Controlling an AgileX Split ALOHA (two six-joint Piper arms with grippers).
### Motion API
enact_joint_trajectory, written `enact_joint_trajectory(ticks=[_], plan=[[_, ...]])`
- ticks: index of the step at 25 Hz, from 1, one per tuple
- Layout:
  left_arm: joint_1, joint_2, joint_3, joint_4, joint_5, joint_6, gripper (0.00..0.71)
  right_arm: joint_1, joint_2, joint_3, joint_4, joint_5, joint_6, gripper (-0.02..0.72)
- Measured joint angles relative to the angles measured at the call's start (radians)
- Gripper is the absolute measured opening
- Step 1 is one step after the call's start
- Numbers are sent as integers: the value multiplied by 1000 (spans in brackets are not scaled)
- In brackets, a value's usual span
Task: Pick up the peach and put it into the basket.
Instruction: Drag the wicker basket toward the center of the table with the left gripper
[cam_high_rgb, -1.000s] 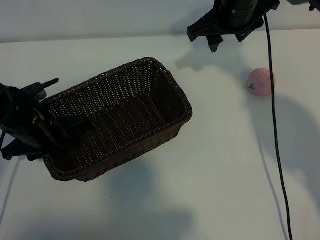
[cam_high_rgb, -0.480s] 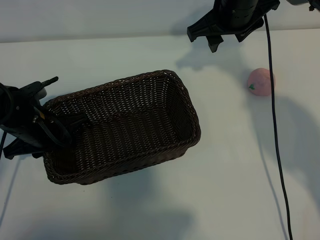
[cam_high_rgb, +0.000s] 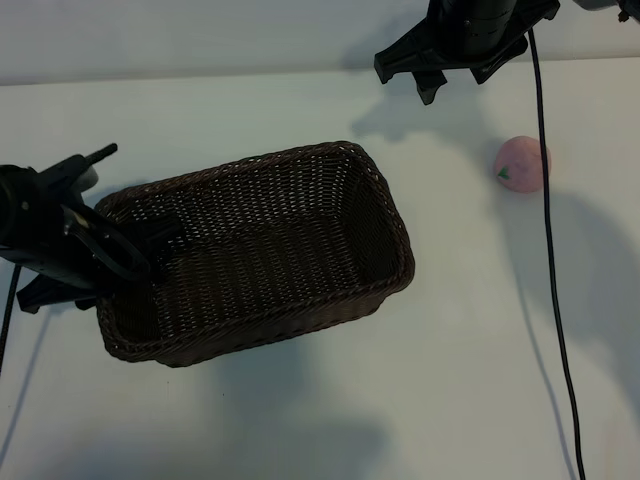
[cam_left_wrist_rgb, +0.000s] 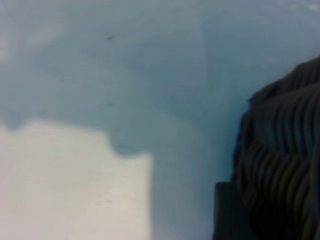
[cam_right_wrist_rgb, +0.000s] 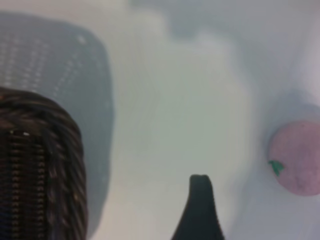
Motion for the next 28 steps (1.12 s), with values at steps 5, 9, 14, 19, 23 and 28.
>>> enact_joint_trajectory(ticks=[5,9,14,19,23,28], plan=[[0,-47,0,-41,-3,38,379,0,0,0,0,0,0,554],[0,-90,0,-43,1,58,375,0,0,0,0,0,0,554],[7,-117,-49,-43,85,112,375,0,0,0,0,0,0,536],[7,-117,-146,-40,158,174,346,0,0,0,0,0,0,508],[8,-105,-216,-31,183,182,346,0,0,0,0,0,0,498],[8,-41,-296,-47,211,197,325,0,0,0,0,0,-4,497]])
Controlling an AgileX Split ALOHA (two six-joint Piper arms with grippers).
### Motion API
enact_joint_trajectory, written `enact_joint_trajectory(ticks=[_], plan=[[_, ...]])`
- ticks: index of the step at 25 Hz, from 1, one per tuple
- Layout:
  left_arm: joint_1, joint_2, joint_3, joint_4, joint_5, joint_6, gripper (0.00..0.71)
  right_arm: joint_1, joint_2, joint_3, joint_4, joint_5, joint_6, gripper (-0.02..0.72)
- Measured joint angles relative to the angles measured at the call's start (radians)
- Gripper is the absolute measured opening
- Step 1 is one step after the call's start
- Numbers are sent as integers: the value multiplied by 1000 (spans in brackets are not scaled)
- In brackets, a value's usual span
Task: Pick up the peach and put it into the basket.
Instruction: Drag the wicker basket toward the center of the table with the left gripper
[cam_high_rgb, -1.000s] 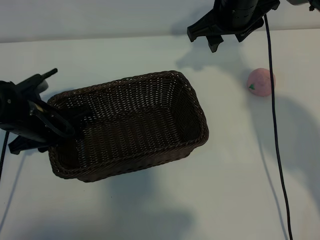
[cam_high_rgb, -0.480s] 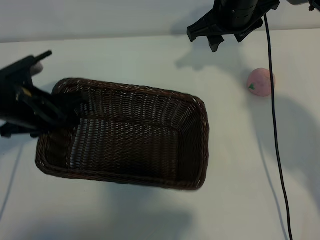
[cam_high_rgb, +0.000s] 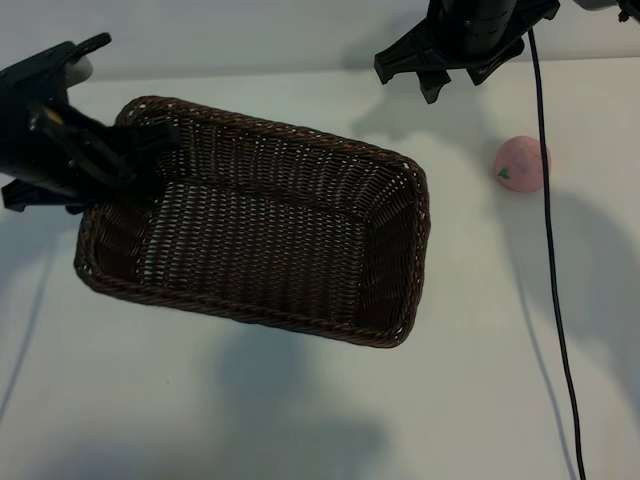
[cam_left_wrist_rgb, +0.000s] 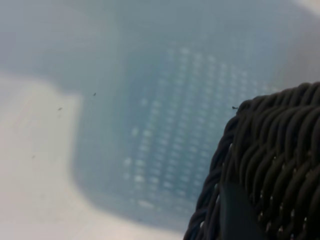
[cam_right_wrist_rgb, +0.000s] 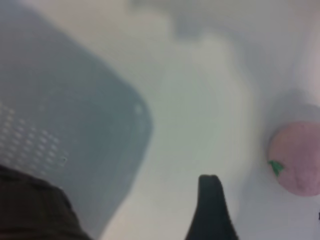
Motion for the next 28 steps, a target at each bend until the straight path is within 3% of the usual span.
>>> enact_joint_trajectory(ticks=[17,28], plan=[[0,207,-39,-182,-109,91,322,0,0,0,0,0,-2,495],[19,288,-114,-196,-110,97,321,0,0,0,0,0,-2,495]])
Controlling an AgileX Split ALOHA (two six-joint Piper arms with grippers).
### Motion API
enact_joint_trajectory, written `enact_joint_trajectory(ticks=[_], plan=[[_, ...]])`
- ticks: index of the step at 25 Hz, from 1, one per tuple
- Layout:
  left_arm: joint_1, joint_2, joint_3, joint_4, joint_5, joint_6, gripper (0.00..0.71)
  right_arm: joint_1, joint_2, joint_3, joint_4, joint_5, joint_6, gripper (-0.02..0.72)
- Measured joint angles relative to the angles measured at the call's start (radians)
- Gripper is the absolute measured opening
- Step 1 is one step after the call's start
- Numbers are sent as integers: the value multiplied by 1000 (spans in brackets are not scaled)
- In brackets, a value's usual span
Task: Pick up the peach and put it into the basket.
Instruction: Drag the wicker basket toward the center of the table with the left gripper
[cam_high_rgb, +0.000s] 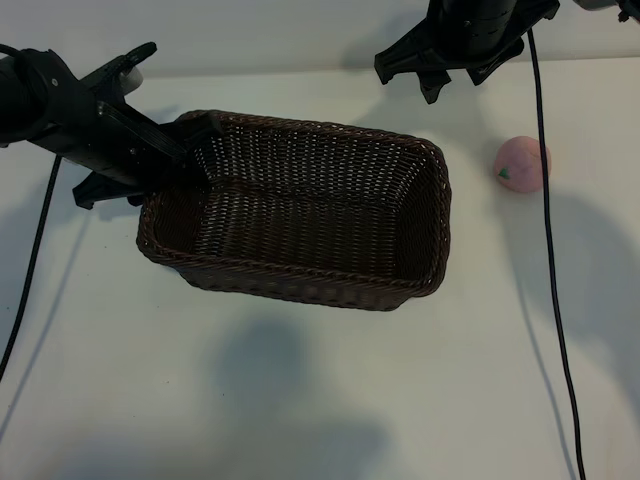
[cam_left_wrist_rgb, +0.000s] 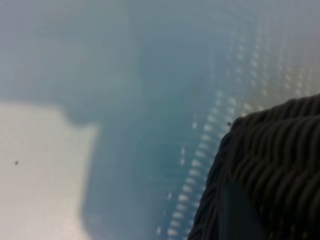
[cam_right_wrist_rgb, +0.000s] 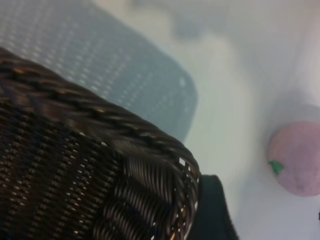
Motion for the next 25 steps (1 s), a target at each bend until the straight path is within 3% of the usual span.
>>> enact_joint_trajectory(ticks=[20,25], plan=[[1,25,0,-2,52,0,317,0,0,0,0,0,0,495],[1,25,35,-3,11,-37,315,0,0,0,0,0,0,495]])
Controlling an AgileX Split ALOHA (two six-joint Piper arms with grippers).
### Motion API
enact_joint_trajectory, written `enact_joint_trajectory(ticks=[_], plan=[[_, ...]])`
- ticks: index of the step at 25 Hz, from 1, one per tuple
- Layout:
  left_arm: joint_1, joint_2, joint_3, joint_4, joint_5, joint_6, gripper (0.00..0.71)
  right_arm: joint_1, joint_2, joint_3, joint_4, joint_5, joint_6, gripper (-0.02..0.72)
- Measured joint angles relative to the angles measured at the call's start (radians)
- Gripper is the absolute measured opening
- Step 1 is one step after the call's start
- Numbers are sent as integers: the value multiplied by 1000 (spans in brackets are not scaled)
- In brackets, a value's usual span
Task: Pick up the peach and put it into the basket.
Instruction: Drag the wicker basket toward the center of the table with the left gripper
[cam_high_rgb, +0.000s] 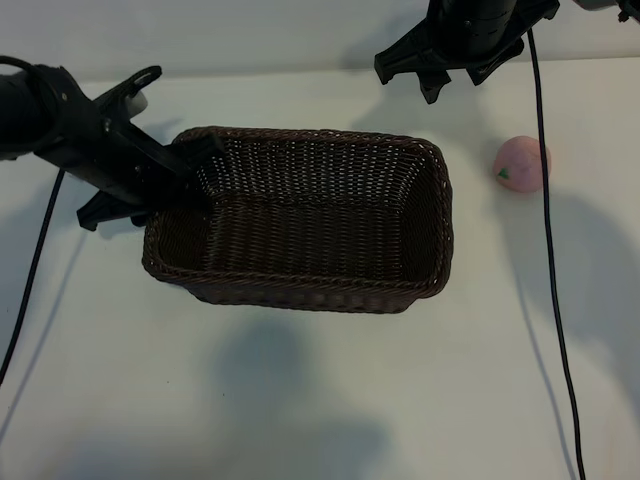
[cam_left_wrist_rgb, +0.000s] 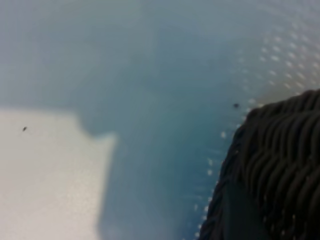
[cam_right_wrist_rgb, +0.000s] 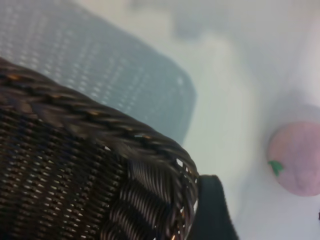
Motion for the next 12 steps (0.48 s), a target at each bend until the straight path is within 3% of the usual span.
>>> enact_joint_trajectory(ticks=[12], plan=[[0,0,12,-54,-27,-9,315,0,0,0,0,0,0,495]])
